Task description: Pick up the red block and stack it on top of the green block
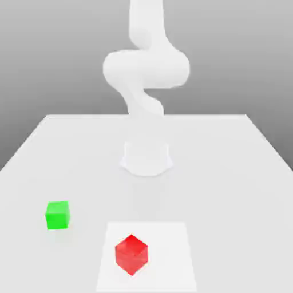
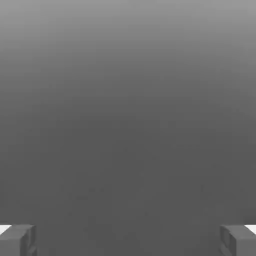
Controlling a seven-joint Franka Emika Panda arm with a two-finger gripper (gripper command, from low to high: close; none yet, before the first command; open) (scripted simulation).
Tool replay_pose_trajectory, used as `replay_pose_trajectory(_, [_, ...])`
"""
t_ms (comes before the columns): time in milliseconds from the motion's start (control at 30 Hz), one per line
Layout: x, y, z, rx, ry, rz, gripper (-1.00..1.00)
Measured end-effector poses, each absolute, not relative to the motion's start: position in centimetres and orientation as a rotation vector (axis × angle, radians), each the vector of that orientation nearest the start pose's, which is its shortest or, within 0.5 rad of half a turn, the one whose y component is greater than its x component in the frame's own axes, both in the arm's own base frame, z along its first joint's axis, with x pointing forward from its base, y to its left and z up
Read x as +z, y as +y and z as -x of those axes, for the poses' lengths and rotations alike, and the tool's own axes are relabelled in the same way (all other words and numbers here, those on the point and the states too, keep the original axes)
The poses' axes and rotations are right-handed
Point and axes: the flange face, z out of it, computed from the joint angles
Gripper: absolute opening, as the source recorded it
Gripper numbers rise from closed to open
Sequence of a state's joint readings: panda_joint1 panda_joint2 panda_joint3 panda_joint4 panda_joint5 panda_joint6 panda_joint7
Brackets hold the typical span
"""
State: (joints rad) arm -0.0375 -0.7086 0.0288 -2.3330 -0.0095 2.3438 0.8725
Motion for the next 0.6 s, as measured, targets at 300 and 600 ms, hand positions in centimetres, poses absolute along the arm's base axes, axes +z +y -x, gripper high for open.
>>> replay_pose_trajectory(300, [48.0,-1.6,-46.1,-0.600,1.592,2.463,0.00])
replay_pose_trajectory(600, [29.4,-3.3,-45.8,-0.213,1.997,2.356,0.00])
